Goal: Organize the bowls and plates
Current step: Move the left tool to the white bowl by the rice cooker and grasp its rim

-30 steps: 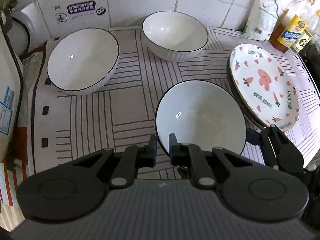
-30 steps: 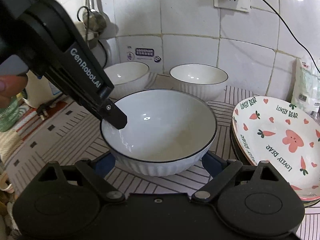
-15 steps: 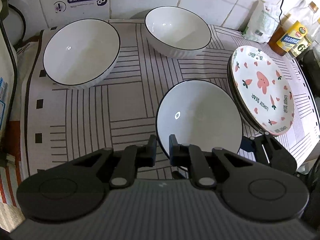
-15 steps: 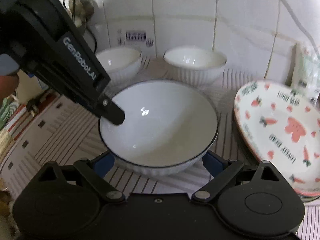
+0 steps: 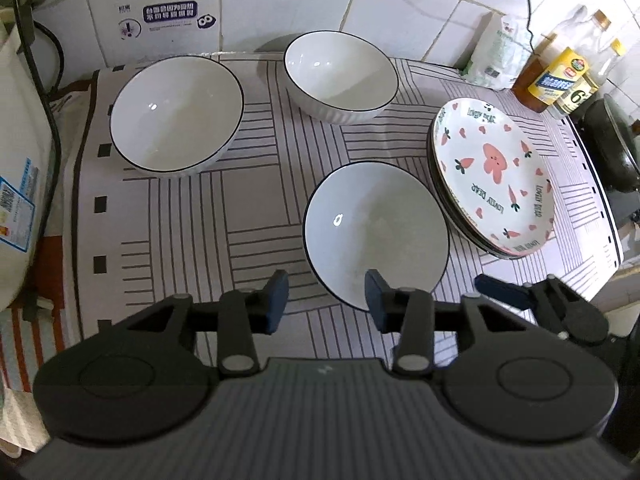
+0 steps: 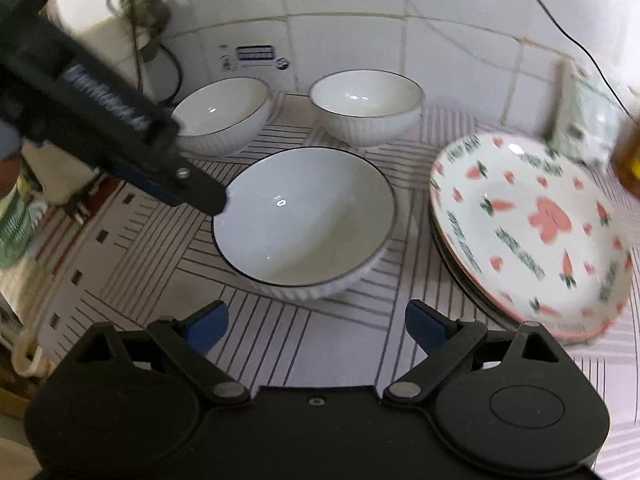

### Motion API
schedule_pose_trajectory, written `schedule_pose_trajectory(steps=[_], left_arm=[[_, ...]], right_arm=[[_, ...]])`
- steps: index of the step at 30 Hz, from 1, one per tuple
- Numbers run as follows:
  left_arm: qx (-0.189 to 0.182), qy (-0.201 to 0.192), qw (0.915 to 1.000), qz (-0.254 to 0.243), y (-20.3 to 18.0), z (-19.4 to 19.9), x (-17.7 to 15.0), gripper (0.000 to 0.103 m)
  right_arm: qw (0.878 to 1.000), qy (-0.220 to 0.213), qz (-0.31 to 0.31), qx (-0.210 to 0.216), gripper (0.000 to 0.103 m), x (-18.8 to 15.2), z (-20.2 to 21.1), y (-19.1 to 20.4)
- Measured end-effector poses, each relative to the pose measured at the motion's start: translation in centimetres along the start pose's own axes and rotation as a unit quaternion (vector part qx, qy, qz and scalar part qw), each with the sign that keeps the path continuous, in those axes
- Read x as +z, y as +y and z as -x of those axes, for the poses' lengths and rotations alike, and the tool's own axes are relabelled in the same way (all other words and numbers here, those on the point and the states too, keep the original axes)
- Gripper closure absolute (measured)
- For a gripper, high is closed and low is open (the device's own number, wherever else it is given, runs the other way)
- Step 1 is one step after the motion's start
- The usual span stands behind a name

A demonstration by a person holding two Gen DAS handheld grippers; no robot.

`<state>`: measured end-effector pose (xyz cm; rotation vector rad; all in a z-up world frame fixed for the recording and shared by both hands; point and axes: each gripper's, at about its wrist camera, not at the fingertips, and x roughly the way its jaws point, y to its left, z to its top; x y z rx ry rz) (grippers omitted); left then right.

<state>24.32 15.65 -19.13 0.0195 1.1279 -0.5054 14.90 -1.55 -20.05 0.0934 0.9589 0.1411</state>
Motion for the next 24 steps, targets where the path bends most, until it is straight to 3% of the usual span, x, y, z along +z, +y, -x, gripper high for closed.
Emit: schedule_pose_trajectory(steps=[7,14,16,20,24], left_arm=[[0.036,0.001,0.9985,-0.041,-0.8,2.5,0.2,0.058],[0.036,-0.025,0.9981,-0.043,-0.8,5.5,1.3,0.05],[0.031,-0.029,0.9983,-0.039,-0.5,6.0,1.8,0.048],[0.024,-0.043,0.9986,-0.023,0.2,6.4,3.0,0.041],[0.011,-0.067,0.9977,-0.005,0.8,6.4,4.2,0.04]], right_arm=[[0.999,0.001,-0.002,-0.042,0.006,1.5,3.1,0.3],[0.996,-0.029,0.043,-0.068,0.006,3.6,5.9,1.5],[0.996,-0.046,0.043,-0.064,0.007,4.3,6.5,1.5],[0.997,-0.076,0.026,-0.021,0.027,5.7,7.2,1.0],[0.994,-0.111,0.001,0.005,0.029,6.9,6.8,0.5]])
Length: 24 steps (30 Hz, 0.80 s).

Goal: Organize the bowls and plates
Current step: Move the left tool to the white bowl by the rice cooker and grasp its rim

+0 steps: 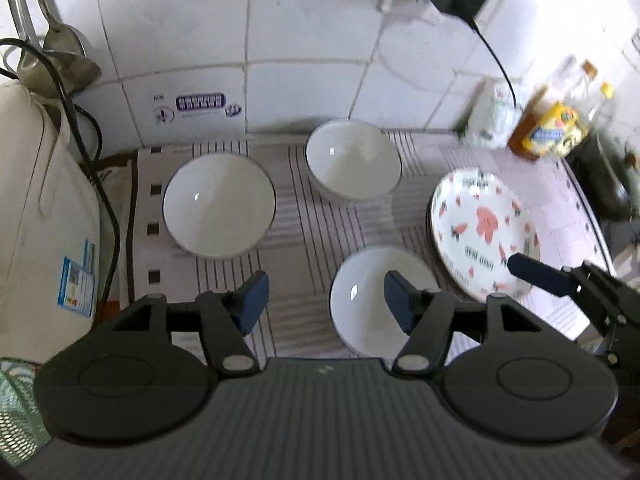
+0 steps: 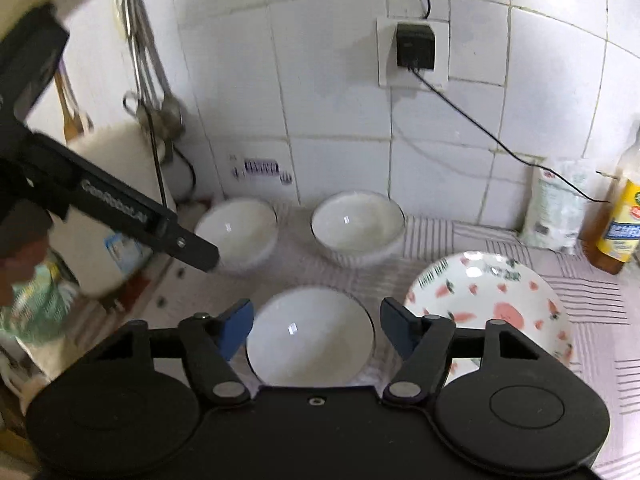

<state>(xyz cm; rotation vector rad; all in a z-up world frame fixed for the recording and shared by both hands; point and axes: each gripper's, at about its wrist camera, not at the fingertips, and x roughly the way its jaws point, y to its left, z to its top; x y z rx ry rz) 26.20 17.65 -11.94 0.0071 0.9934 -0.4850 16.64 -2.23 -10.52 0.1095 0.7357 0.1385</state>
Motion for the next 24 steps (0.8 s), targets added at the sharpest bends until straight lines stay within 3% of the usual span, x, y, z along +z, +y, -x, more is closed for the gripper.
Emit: schedule_pose_trajectory(steps=[5,10,14,18,22,24], left_arm=[[-0.029,-0.007,0.9995,0.009,0.0,-0.9,1.7,0.044],[-0.023,-0.016,0.9996,0.0,-1.1,-2.5,3.6,0.044],[-0.015,-0.023,0.9996,0.002,-1.4,-5.1,5.1,0.044],[0.008,0.005,0.9999,-0.011,-0.7,-8.5,6.6,0.048],[0.021,0.023,0.9994,-0.018,0.0,-11.2,8.0,0.055],[0.029,0.024,0.9988,-0.03,0.0,-12.2,8.5,0.059]], right_arm=[[0.996,-0.082,-0.037,-0.009,0.029,0.4,-1.1,-1.4],[0.995,-0.086,-0.054,-0.02,0.038,1.4,-3.8,-3.3],[0.996,-0.075,-0.055,-0.015,0.039,1.6,-6.1,-5.0],[0.997,-0.057,-0.05,-0.016,0.041,1.5,-9.3,-6.3],[0.999,-0.034,-0.037,-0.008,0.05,1.6,-12.9,-7.4],[1.0,0.002,-0.02,0.004,0.056,1.8,-14.4,-7.6]])
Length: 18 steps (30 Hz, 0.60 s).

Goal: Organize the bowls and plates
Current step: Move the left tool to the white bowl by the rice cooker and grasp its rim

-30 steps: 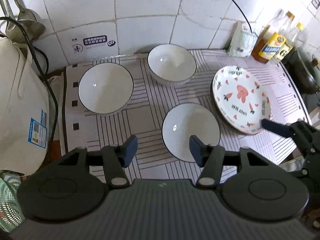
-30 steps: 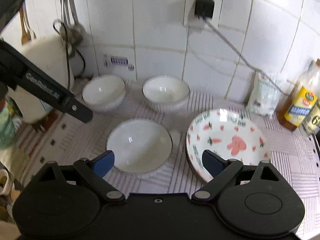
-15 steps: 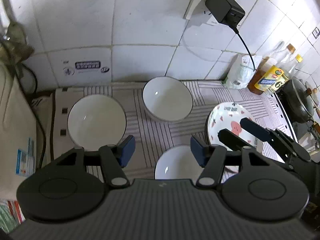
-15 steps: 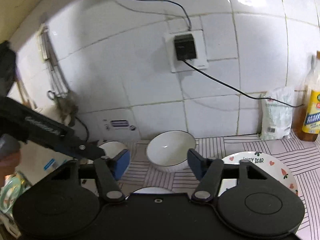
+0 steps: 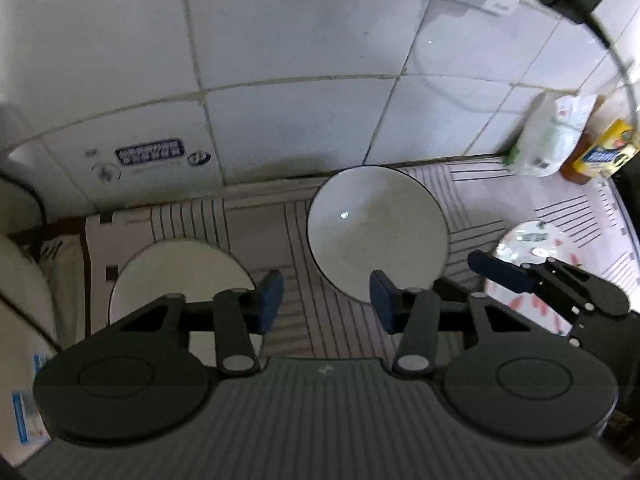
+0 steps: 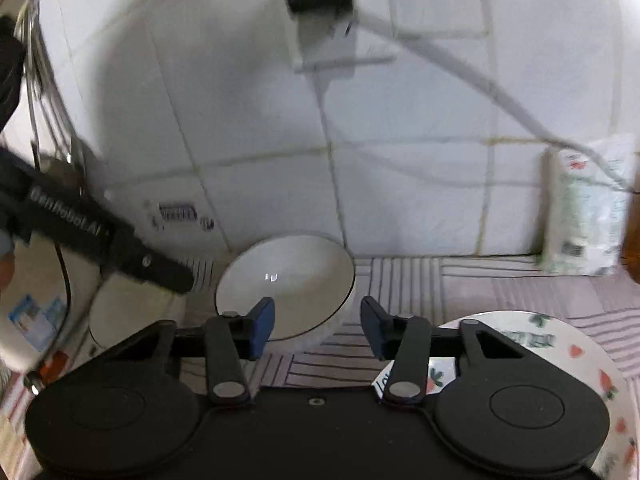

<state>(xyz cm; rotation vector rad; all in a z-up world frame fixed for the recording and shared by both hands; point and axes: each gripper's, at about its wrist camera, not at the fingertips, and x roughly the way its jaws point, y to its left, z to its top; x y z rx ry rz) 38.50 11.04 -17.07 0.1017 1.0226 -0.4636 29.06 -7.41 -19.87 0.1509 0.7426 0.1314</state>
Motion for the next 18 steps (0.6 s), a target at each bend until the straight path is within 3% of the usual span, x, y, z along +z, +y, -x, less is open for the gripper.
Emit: schedule_pose_trajectory(steps=[1,4,9,11,14,18], left_arm=[[0.002,-0.002,1.0,-0.008,-0.1,-0.5,0.3,0.059],[-0.005,0.01,0.9996,-0.025,-0.6,-1.9,1.2,0.059],[0.034,0.013,0.9985,-0.042,-1.2,-4.2,2.4,0.061],[0.04,0.014,0.9981,-0.046,-1.2,-4.7,2.7,0.067],[0.046,0.008,0.9982,-0.037,-1.0,-5.0,2.8,0.067],[0.025,0.013,0.9994,-0.021,-0.8,-4.9,2.5,0.068]], right_arm=[[1.0,0.002,0.007,-0.005,0.063,0.1,-0.4,0.0],[1.0,0.002,0.024,-0.017,0.062,0.1,-1.3,0.0],[1.0,0.016,0.01,-0.017,0.064,0.9,-2.7,-0.8],[0.999,0.022,0.011,-0.021,0.073,1.2,-3.0,-0.7],[0.999,0.028,0.004,-0.017,0.081,1.5,-3.5,-1.2],[0.999,0.032,0.013,-0.025,0.082,1.6,-3.8,-0.7]])
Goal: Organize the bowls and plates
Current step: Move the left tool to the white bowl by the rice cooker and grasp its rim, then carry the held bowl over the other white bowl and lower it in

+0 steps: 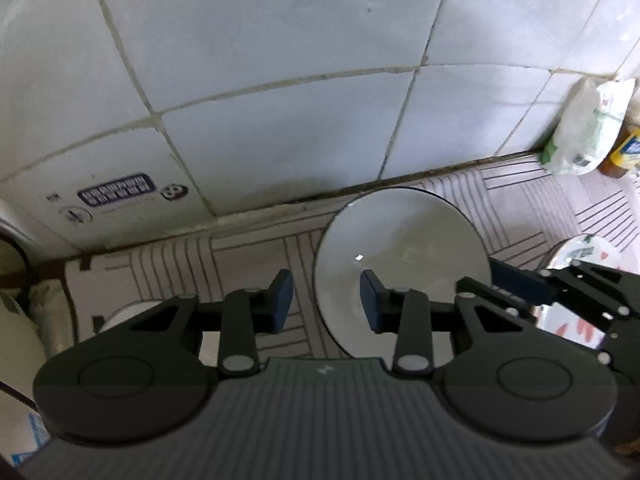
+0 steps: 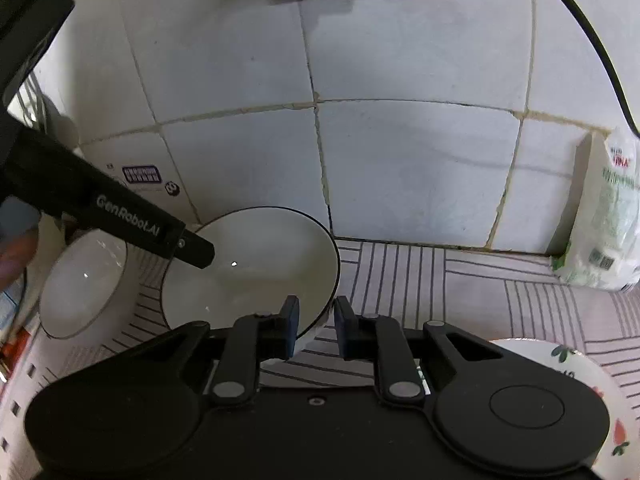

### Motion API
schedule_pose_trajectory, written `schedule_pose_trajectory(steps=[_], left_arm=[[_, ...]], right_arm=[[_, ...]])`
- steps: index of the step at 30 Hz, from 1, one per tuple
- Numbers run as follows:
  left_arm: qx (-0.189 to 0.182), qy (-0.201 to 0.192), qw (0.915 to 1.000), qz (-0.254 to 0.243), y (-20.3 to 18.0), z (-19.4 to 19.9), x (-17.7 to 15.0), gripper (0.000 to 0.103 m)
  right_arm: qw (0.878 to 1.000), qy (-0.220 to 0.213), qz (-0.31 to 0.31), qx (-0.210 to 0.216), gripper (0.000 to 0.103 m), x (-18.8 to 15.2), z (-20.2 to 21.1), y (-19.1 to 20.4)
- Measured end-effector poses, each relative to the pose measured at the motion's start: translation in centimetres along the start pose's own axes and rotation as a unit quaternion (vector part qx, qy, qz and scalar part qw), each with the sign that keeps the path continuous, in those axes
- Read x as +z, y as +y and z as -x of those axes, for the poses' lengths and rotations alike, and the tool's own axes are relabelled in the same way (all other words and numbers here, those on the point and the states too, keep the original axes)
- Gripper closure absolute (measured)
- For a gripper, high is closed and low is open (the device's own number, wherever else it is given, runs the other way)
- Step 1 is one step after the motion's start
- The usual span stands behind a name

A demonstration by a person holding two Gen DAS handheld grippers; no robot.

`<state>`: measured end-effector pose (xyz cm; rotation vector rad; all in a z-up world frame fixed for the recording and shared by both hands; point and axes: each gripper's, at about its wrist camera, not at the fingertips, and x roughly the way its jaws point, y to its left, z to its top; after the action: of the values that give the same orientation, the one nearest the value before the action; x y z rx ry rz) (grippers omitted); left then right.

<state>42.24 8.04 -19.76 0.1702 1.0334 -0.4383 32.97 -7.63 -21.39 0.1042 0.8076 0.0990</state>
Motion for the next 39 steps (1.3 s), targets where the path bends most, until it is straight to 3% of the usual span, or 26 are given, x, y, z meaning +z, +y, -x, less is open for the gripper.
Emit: schedule_pose_trajectory(steps=[8,13,17,23,29,39], left_arm=[[0.001,0.012,0.9999,-0.008,-0.7,-1.3,-0.9,0.093],[0.007,0.017,0.9998,0.005,-0.9,-0.6,-1.3,0.093],[0.004,0.01,0.9997,0.021,-1.0,2.1,-1.4,0.093],[0.029,0.017,0.9994,-0.004,-2.7,6.4,-2.4,0.093],[0.043,0.019,0.9988,-0.017,-4.0,9.5,-5.1,0.093],[0.024,0.031,0.9992,-0.013,-5.2,13.1,-9.8,0.093]], right_arm=[[0.999,0.022,-0.044,0.01,0.082,-0.8,-1.3,-1.4],[0.997,0.013,-0.071,0.029,0.085,-0.8,-1.1,-2.1],[0.996,0.014,-0.068,0.048,0.086,-0.3,0.2,-2.2],[0.992,0.011,-0.096,0.08,0.086,-0.5,4.3,-1.8],[0.991,0.006,-0.113,0.071,0.085,-1.5,8.6,-0.4],[0.993,0.019,-0.098,0.061,0.085,-3.8,13.6,1.5]])
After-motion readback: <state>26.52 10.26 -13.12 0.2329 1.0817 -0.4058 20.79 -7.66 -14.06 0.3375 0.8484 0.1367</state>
